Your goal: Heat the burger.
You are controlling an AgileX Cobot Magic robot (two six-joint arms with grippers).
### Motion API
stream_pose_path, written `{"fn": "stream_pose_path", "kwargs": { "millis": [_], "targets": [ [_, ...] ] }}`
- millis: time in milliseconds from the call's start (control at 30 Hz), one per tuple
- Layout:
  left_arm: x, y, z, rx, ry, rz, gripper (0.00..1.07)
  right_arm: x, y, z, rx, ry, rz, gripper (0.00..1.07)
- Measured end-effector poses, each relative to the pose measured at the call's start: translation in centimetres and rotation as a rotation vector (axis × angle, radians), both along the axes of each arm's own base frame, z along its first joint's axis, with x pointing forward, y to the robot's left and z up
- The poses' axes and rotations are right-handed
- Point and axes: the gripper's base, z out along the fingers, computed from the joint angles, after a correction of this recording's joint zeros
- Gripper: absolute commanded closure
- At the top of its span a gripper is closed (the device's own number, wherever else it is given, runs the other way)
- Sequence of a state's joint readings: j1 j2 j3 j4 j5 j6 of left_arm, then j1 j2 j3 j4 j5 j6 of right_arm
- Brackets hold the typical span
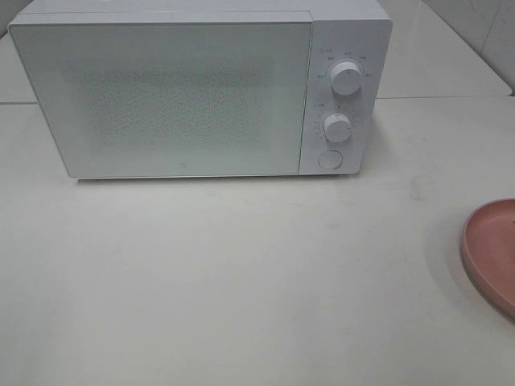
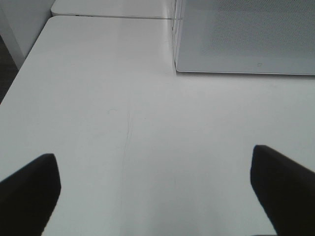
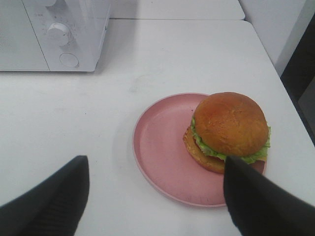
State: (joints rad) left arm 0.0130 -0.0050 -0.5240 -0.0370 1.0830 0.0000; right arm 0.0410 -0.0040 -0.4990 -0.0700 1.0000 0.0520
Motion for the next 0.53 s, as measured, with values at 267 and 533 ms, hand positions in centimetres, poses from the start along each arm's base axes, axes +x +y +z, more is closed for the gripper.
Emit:
{"fn": "stream_pose_path", "kwargs": {
  "millis": [267,533],
  "targets": [
    [0.00,0.00,0.00,0.000,0.000,0.000,0.07,0.00,0.00,0.00,0.000,0.000,0.000,0.34],
    [0.00,0.00,0.00,0.000,0.000,0.000,0.07,0.00,0.00,0.00,0.000,0.000,0.000,0.34]
  ]
}}
